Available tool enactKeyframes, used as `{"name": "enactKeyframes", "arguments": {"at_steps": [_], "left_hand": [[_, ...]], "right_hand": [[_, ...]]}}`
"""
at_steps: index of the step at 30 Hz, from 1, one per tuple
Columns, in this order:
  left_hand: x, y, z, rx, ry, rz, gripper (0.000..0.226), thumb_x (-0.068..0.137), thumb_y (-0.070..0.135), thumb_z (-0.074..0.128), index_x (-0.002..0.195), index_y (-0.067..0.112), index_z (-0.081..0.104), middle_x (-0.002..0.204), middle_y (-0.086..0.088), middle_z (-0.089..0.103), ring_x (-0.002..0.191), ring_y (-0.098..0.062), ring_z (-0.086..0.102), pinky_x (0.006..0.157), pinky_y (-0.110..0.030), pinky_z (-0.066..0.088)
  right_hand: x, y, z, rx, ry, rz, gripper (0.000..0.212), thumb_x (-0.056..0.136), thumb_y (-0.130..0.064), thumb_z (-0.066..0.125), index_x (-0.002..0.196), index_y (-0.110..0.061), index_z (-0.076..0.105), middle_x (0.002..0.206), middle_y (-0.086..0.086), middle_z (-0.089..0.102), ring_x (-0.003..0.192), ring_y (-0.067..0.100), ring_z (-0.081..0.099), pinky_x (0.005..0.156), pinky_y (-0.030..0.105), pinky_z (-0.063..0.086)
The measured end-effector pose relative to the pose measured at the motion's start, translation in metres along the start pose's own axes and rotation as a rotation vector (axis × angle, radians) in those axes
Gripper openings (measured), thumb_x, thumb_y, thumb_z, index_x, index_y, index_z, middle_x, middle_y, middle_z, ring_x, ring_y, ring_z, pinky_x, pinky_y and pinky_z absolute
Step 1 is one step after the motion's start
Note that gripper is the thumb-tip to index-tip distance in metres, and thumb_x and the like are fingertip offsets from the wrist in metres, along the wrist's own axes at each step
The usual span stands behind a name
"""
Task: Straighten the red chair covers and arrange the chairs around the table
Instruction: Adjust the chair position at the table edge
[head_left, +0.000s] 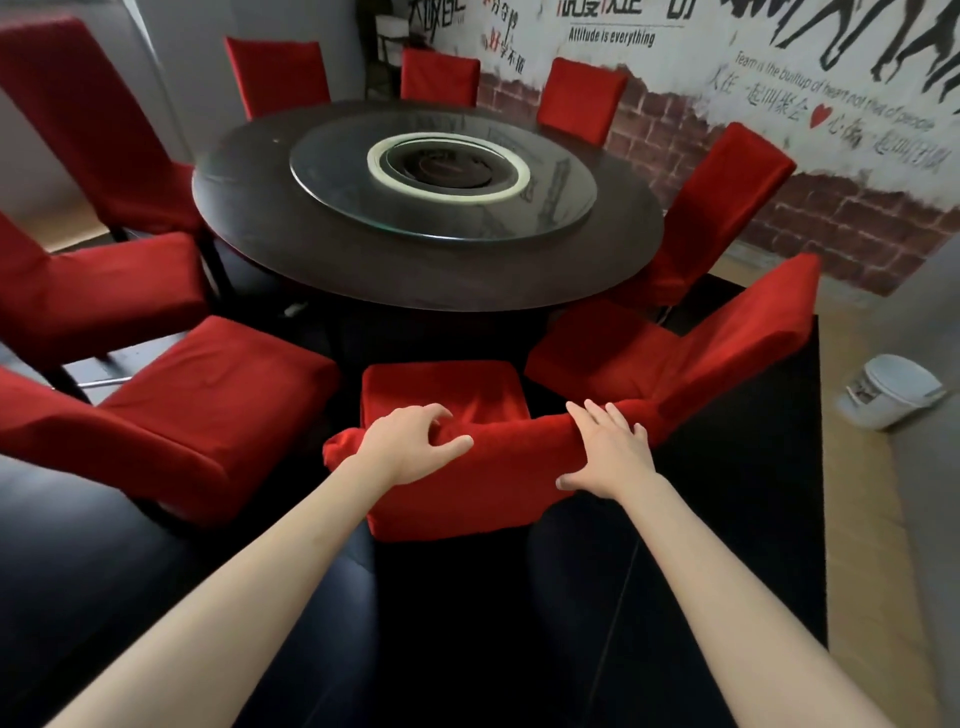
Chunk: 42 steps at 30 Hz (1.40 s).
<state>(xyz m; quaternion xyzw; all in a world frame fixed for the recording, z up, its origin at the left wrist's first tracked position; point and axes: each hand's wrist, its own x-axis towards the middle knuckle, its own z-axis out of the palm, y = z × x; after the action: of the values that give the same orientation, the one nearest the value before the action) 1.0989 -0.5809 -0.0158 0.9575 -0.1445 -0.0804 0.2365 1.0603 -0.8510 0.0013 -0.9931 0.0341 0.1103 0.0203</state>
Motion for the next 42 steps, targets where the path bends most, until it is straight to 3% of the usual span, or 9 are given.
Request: {"name": "enactKeyframes", "arguments": {"at_steps": [6,12,14,17,19,27,34,38,42], "left_hand": [[-0.005,-0.003,0.008,0.176,0.027,0.068,0.08,0.073,0.076,0.052,0.136,0.027,0.046,0.122,0.004,0.062,0.113,-0.018,0.057,0.096,-0.036,0.042],[-0.004,-0.004,0.015,0.329,0.051,-0.016,0.088,0.067,0.082,0.049,0.138,0.029,0.042,0.121,0.004,0.061,0.113,-0.02,0.055,0.097,-0.039,0.038],[-0.004,-0.003,0.02,0.385,0.09,-0.045,0.087,0.065,0.084,0.046,0.134,0.03,0.047,0.118,0.006,0.063,0.11,-0.019,0.057,0.094,-0.037,0.037],[-0.004,-0.002,0.026,0.42,0.13,-0.1,0.088,0.061,0.088,0.041,0.129,0.033,0.051,0.114,0.008,0.065,0.106,-0.017,0.058,0.092,-0.035,0.037],[-0.004,-0.001,0.027,0.431,0.145,-0.125,0.09,0.058,0.09,0.037,0.126,0.034,0.053,0.112,0.01,0.065,0.105,-0.017,0.058,0.091,-0.035,0.036],[-0.011,0.0,0.027,0.443,0.153,-0.146,0.081,0.056,0.09,0.036,0.112,0.034,0.057,0.103,0.009,0.065,0.1,-0.018,0.058,0.088,-0.036,0.036],[-0.013,0.005,0.025,0.424,0.165,-0.164,0.06,0.06,0.087,0.045,0.08,0.03,0.052,0.084,0.01,0.065,0.087,-0.016,0.061,0.076,-0.033,0.033],[-0.019,0.007,0.03,0.421,0.182,-0.175,0.063,0.06,0.088,0.043,0.08,0.03,0.052,0.082,0.01,0.064,0.086,-0.016,0.061,0.077,-0.033,0.033],[-0.024,0.007,0.033,0.422,0.167,-0.187,0.068,0.063,0.087,0.045,0.096,0.029,0.057,0.092,0.009,0.063,0.094,-0.018,0.057,0.085,-0.035,0.034]], "right_hand": [[-0.001,0.005,0.003,0.005,0.019,-0.016,0.115,0.067,-0.055,0.079,0.153,-0.029,0.008,0.162,0.003,0.01,0.148,0.028,0.004,0.114,0.057,0.014],[0.019,0.014,0.001,-0.024,-0.014,-0.104,0.113,0.068,-0.056,0.078,0.152,-0.038,0.005,0.162,0.003,0.01,0.148,0.03,0.0,0.113,0.062,0.005],[0.027,0.019,0.002,-0.041,-0.033,-0.146,0.104,0.07,-0.06,0.074,0.151,-0.037,0.014,0.158,0.003,0.022,0.147,0.029,0.009,0.113,0.062,0.005],[0.033,0.027,0.004,-0.076,0.034,-0.215,0.079,0.073,-0.067,0.066,0.138,-0.032,0.038,0.131,0.0,0.052,0.13,0.024,0.039,0.113,0.058,0.015],[0.036,0.03,0.004,-0.091,0.068,-0.247,0.068,0.073,-0.069,0.064,0.126,-0.03,0.047,0.12,-0.002,0.057,0.121,0.023,0.045,0.111,0.053,0.023],[0.033,0.028,0.012,-0.099,0.096,-0.263,0.064,0.075,-0.072,0.059,0.122,-0.029,0.049,0.118,-0.003,0.056,0.119,0.022,0.045,0.105,0.051,0.029],[0.034,0.03,0.014,-0.045,0.066,-0.253,0.058,0.08,-0.065,0.059,0.124,-0.031,0.046,0.122,0.0,0.053,0.122,0.025,0.042,0.109,0.053,0.021],[0.035,0.032,0.015,-0.038,0.03,-0.248,0.056,0.081,-0.062,0.06,0.126,-0.032,0.044,0.124,0.001,0.05,0.124,0.027,0.04,0.111,0.055,0.015],[0.032,0.031,0.017,-0.072,0.071,-0.259,0.058,0.081,-0.065,0.058,0.127,-0.032,0.044,0.123,0.0,0.051,0.123,0.024,0.041,0.111,0.053,0.018]]}}
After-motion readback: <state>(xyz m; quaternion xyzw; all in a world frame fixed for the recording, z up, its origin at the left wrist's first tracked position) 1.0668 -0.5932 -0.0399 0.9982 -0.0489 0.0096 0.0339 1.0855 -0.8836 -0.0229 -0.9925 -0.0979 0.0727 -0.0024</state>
